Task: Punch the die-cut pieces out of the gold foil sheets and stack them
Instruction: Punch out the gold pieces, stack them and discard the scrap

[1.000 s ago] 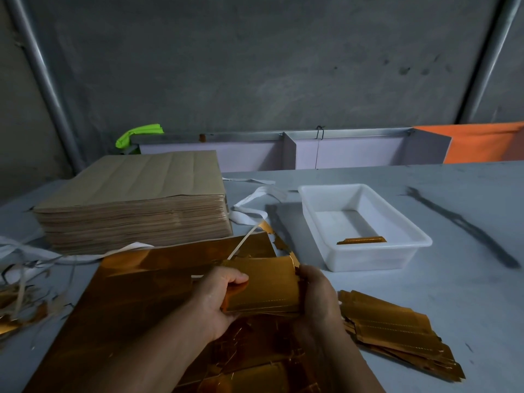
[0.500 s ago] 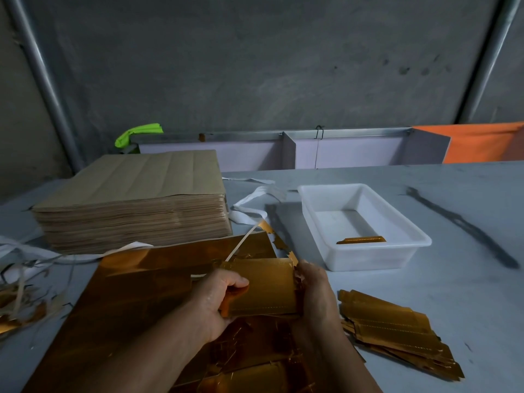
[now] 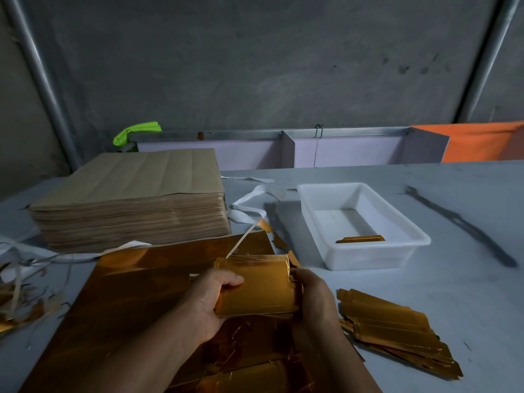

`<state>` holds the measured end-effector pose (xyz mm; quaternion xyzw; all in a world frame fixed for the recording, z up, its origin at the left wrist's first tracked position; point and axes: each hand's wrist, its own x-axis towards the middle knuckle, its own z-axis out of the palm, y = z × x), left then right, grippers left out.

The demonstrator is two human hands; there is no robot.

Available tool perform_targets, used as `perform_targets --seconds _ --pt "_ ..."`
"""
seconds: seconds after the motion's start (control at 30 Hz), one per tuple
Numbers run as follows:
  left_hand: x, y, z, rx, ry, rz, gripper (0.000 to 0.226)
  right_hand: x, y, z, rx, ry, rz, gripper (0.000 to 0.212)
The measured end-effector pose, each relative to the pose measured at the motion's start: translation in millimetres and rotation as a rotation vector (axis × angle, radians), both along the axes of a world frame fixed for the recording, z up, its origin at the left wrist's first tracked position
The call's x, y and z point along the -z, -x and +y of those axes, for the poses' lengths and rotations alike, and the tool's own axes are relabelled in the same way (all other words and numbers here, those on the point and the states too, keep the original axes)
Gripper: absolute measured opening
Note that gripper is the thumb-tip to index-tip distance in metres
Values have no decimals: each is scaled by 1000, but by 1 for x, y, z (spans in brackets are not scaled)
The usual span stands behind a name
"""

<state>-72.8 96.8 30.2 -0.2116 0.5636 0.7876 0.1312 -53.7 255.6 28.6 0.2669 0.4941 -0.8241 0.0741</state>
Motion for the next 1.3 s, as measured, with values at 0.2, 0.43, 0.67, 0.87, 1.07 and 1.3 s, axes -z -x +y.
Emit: perform_targets --seconds 0.2,0.43,0.67,0.87,1.07,1.3 --pt "2 1 -4 -17 4 20 57 7 2 -4 76 -221 131 13" --pt "2 1 -5 -5 29 29 55 6 0 -9 102 -203 83 15" --pt "0 1 -12 41 40 61 61 7 3 -4 92 -121 73 18" --pt "0 1 -14 36 52 95 96 8 3 -8 103 -119 65 20" --pt "-4 0 -20 35 58 64 85 3 8 -8 30 -94 83 27" --pt "-11 4 -33 40 33 69 54 -3 6 2 -12 -5 81 12"
